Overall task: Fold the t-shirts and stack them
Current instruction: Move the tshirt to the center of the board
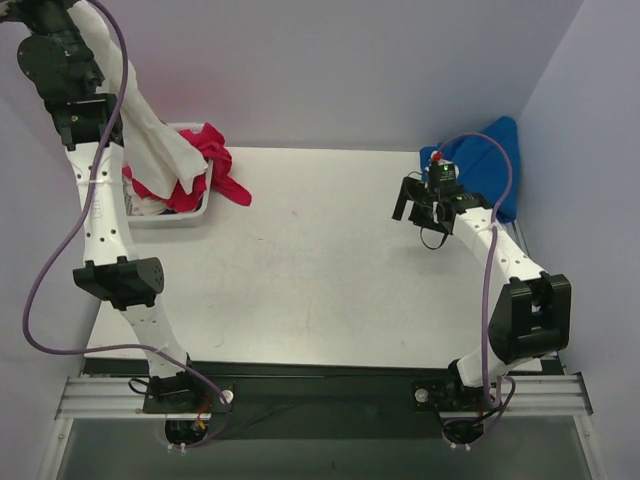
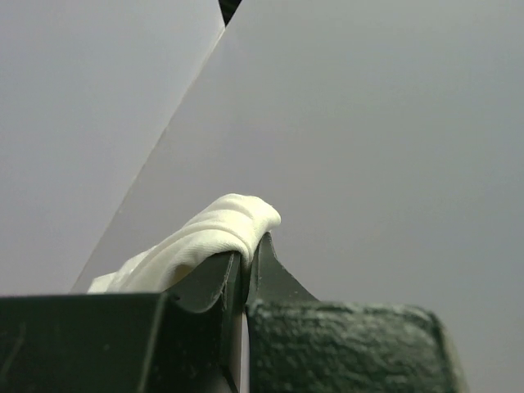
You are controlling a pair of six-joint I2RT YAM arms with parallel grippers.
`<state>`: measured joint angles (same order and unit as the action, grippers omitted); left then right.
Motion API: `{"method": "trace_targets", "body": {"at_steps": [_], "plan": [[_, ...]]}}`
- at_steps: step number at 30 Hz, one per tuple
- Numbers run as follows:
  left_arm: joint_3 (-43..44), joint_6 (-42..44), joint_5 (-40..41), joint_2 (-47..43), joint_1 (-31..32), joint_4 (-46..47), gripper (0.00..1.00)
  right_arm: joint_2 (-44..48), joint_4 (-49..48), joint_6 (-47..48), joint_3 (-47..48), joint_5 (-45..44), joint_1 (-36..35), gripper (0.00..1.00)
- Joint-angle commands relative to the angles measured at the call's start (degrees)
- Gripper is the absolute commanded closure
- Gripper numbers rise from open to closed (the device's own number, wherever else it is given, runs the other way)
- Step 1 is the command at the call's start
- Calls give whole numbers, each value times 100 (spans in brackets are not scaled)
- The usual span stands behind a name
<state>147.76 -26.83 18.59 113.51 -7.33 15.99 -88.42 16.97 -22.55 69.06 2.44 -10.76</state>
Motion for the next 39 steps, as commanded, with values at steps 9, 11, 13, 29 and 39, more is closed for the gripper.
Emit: {"method": "trace_targets", "body": {"at_steps": [9, 11, 13, 29, 39], "plan": [[-134, -2095, -1172, -567, -383, 1248, 100, -35, 61, -101, 38, 73, -145, 11], [-134, -2501, -1498, -593, -383, 1371, 100, -17, 61, -110, 20, 55, -154, 11], [-90, -3098, -1787, -602, -383, 1635, 100, 27, 69, -110, -15, 46, -163, 11], [-949, -4700, -3502, -1322, 1145, 2611, 100, 466, -89, -259, -445, -68, -224, 11], [-2592, -3814, -4450, -1850, 2517, 1856, 100, 1317, 34, -347, -525, -683, 4, 11]]}}
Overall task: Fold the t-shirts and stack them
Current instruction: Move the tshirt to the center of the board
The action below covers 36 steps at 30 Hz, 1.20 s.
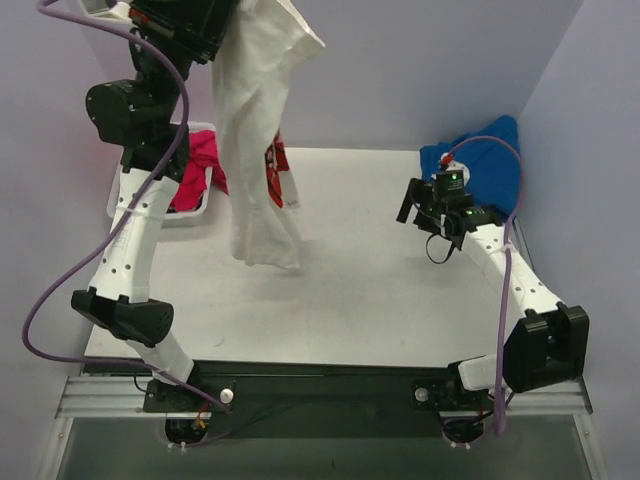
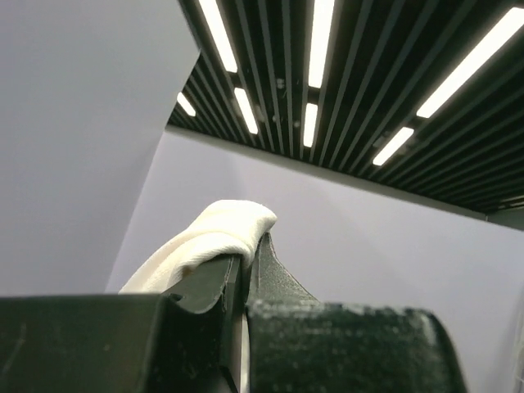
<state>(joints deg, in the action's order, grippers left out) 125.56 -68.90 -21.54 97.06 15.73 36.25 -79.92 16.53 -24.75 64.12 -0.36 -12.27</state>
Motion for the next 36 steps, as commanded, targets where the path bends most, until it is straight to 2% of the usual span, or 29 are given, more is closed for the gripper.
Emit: {"method": "trace_targets", "body": {"at_steps": [1, 6, 7, 11, 13, 16, 17, 18, 21, 24, 28, 29, 30, 31, 36], "plan": [[-522, 456, -508, -274, 281, -223, 100, 556, 130, -187, -40, -447, 233, 11], [-1427, 1193, -729, -450, 817, -987, 100, 1092, 236, -390, -171, -447, 708, 10], [-1838, 1256, -781, -494, 835, -1014, 100, 1232, 236, -390, -206, -465, 735, 11], [-3421, 941, -545, -626, 880, -314, 100, 1313, 236, -434, -260, -500, 761, 10], [-3940, 913, -247, -749, 845, -434, 100, 1155, 236, -434, -242, -307, 753, 10], [-4820, 1361, 806, -1108, 844, -1284, 100, 874, 227, -486, -242, -132, 683, 11], [-5117, 1475, 1201, -1214, 853, -1940, 100, 795, 210, -478, -242, -61, 648, 11], [-5259, 1624, 1866, -1302, 871, -2207, 100, 637, 140, -434, -259, -8, 630, 12], [-5864, 1635, 2827, -1558, 967, -2912, 100, 347, 69, -381, -242, 168, 323, 12], [-6322, 1547, 3409, -1681, 1073, -3413, 100, -4, -27, -250, -163, 264, -81, 12], [-6666, 1503, 3683, -1611, 1134, -3932, 100, -480, -106, -249, 21, 405, -442, 12], [-6711, 1625, 3709, -1585, 1134, -4054, 97, -585, -107, -249, 39, 405, -521, 12], [-6720, 1652, 3823, -1541, 1134, -4195, 75, -760, -115, -241, 66, 414, -617, 13], [-6694, 1696, 3902, -1454, 1143, -4335, 67, -849, -115, -241, 92, 431, -679, 13], [-6615, 1916, 4490, -1242, 1143, -4969, 51, -1218, -185, -302, 127, 510, -785, 14]]}}
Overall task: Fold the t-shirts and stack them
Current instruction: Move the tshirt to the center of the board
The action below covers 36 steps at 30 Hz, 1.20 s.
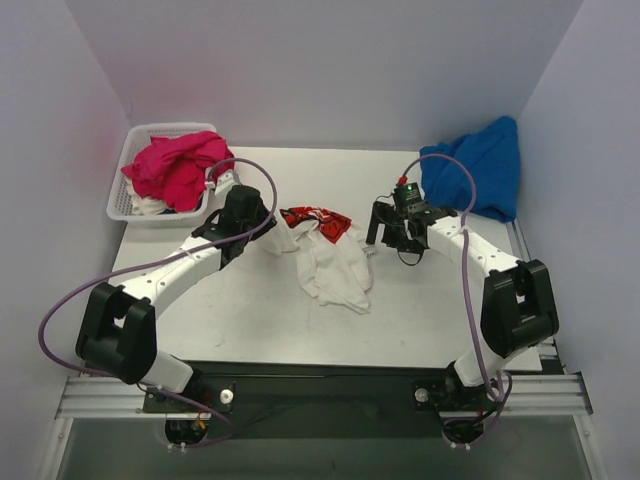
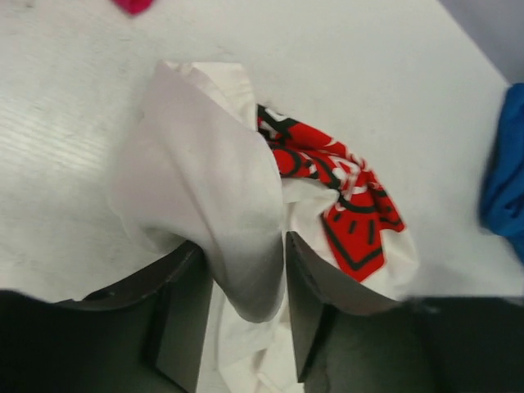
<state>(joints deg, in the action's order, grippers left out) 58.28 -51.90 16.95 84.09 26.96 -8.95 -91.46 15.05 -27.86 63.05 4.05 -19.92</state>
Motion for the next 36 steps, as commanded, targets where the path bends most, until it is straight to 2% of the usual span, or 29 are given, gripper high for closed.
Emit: {"method": "trace_targets", "body": {"at_steps": [1, 6, 12, 16, 22, 27, 32, 36], "plan": [[131, 215, 739, 63, 20, -511, 44, -91, -46, 8, 243, 95, -29, 14], [543, 470, 1607, 107, 29, -818, 29, -188, -72, 43, 331, 139, -108, 14], [1053, 847, 2110, 318, 20, -933, 26, -337, -72, 61, 454, 192, -214, 14], [1221, 901, 2084, 293, -15, -977, 22, -390, -99, 79, 524, 236, -284, 14], [939, 1296, 2243, 28, -85, -239, 16, -671, -107, 96, 814, 359, -407, 14], [1352, 1244, 1865, 747, -296, -2, 19, -952, -107, 17, 1051, 429, -583, 14], [2002, 1296, 1575, 2004, -463, 436, 29, -1084, -99, 8, 1087, 430, -793, 15], [2748, 1112, 1644, 2716, -595, 140, 31, -1120, -107, 8, 1043, 412, -864, 15]]}}
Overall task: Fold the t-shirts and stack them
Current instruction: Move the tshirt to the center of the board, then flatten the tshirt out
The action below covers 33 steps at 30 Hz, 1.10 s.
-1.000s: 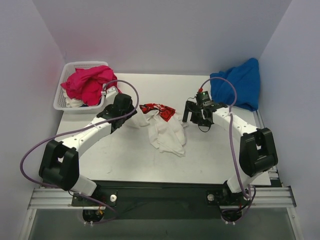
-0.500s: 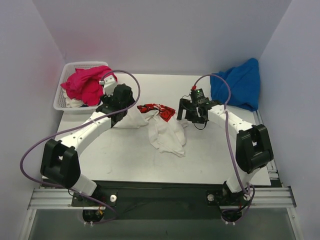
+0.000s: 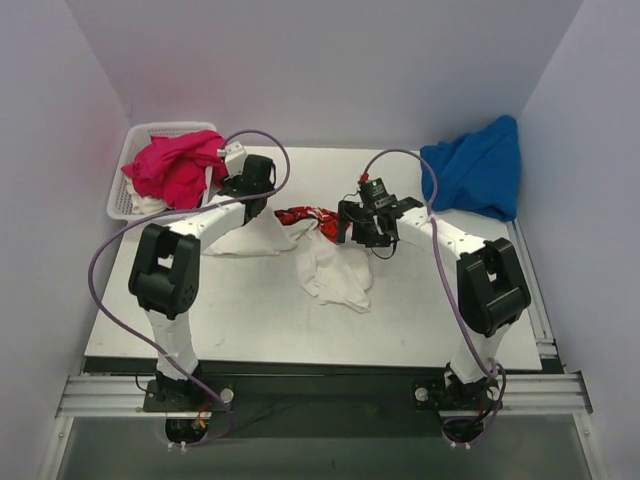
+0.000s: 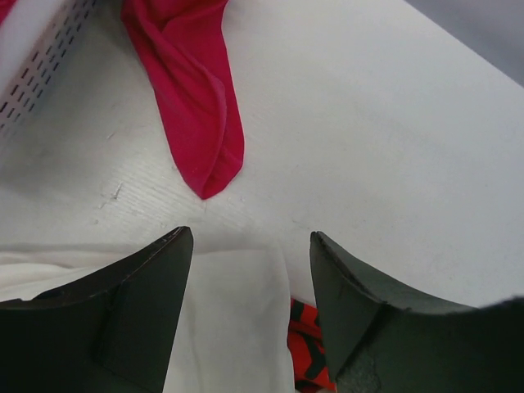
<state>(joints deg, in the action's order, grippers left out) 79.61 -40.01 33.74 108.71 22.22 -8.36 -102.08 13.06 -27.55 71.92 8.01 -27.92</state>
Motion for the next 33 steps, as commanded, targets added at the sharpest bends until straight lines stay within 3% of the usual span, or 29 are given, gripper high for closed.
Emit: {"method": "trace_targets", "body": {"at_steps": [1, 7, 11, 26, 29, 30, 33], "plan": [[886, -86, -25, 474, -139, -94, 31, -57, 92, -14, 138, -1, -64, 15], [1697, -60, 318, 1275, -262, -762, 32, -136, 100, -13, 191, -45, -56, 15], [2127, -278, 213, 1653, -498, -1105, 38, -163, 118, -14, 217, -63, -55, 15], [3007, -174, -332, 2594, -763, -1809, 41, -260, 223, 30, 305, -168, 15, 15], [3130, -200, -403, 2708, -771, -1932, 60, -268, 241, 39, 305, -186, 41, 15], [3148, -200, -420, 2717, -780, -1941, 75, -268, 250, 39, 305, -186, 50, 15], [3183, -227, -447, 2604, -798, -2020, 100, -251, 259, 30, 296, -203, 59, 15]]}}
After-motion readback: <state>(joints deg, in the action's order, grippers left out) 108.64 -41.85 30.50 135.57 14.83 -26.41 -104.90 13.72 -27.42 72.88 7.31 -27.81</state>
